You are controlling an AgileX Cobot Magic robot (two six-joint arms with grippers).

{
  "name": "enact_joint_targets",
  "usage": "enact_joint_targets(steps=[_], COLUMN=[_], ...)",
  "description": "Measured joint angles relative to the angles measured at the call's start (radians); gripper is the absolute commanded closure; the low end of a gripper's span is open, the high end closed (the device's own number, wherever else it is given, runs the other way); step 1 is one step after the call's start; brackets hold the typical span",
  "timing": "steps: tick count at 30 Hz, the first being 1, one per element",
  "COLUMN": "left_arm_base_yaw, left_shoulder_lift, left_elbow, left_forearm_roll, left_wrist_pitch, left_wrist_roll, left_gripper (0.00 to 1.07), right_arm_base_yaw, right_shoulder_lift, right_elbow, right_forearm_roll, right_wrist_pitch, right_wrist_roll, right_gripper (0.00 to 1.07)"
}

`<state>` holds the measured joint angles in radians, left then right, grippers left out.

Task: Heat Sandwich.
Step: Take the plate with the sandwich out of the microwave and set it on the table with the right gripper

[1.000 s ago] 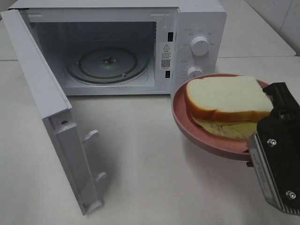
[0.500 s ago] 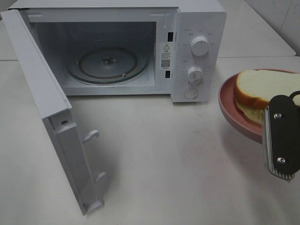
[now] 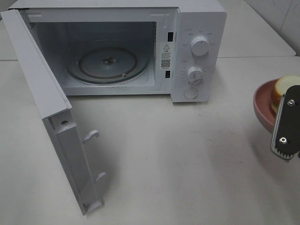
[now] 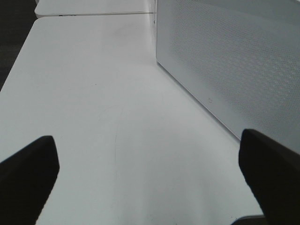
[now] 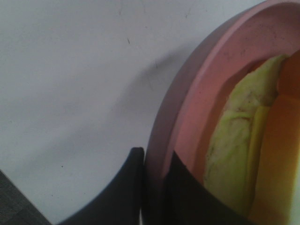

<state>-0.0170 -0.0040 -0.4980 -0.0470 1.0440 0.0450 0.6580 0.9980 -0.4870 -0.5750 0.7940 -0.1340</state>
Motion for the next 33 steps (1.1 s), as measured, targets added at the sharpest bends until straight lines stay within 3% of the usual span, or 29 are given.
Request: enact_joint_targets(steps=[13,25,33], left_arm_base_yaw=[0.0,0.0,0.0], left_shoulder_lift=[0.0,0.0,0.0], left_elbow=[0.0,0.0,0.0], left_forearm_roll=[0.0,0.0,0.0], left_wrist_pitch=[0.0,0.0,0.0], left_wrist_roll=[0.0,0.0,0.0], left_gripper=[0.05,0.05,0.05], right_arm_base_yaw=[0.0,0.0,-0.003], right_shoulder_lift=[0.07,0.262,0.393], right_elbow=[0.0,-0.004,-0.071], right_forearm_roll=[-0.122,-0.217,-0.291], right_wrist_pitch=[0.044,-0.013,-0.015], right_wrist_roll=[0.273,0.57,0.828], right_gripper=[1.06,1.07,1.07])
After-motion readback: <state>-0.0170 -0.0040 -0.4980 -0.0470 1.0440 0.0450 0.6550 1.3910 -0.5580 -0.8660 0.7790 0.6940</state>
